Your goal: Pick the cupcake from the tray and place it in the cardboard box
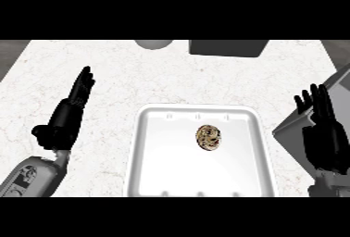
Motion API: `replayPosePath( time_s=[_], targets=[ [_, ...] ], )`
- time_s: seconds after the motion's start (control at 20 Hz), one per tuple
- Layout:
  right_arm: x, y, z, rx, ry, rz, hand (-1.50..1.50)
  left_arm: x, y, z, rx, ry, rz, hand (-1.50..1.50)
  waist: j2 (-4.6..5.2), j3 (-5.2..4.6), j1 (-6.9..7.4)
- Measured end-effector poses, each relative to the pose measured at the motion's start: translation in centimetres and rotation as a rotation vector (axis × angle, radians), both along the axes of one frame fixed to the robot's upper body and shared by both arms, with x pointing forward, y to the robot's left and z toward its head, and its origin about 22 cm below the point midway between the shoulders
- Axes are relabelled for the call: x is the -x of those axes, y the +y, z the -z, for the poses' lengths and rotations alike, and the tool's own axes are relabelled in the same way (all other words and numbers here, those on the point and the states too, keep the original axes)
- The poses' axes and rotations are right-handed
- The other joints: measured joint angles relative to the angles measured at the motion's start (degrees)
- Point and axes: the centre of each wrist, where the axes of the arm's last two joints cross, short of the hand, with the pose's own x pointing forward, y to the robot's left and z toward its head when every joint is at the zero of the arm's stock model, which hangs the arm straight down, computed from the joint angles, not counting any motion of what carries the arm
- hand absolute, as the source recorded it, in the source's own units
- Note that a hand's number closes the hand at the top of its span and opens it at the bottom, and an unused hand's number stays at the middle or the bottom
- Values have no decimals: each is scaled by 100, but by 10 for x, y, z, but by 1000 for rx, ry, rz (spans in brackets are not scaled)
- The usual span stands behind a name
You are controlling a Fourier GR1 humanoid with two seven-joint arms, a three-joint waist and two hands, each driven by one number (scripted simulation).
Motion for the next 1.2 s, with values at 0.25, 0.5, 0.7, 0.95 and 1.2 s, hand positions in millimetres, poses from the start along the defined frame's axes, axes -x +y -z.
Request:
replayPosePath(
  time_s=[0.25, 0.5, 0.7, 0.95, 1.2],
  targets=[
    [-14, 0, -69, 226, -171, -58, -150, -2, 10, -7, -76, -19, 59, 0, -40, 48, -183],
    [-14, -15, -113, 636, -192, -81, -150, -3, 11, -13, -139, -5, 161, 0, -26, 82, -269],
    [-8, -10, -118, 829, -235, -132, -150, -2, 15, -17, -147, 0, 203, 0, -10, 111, -259],
    [-3, 7, -114, 1062, -288, -231, -150, -4, 18, -20, -153, 4, 222, 0, 2, 123, -240],
    [-2, 31, -128, 1278, -216, -346, -150, -5, 15, -18, -157, 10, 234, 0, 5, 120, -213]
  ],
)
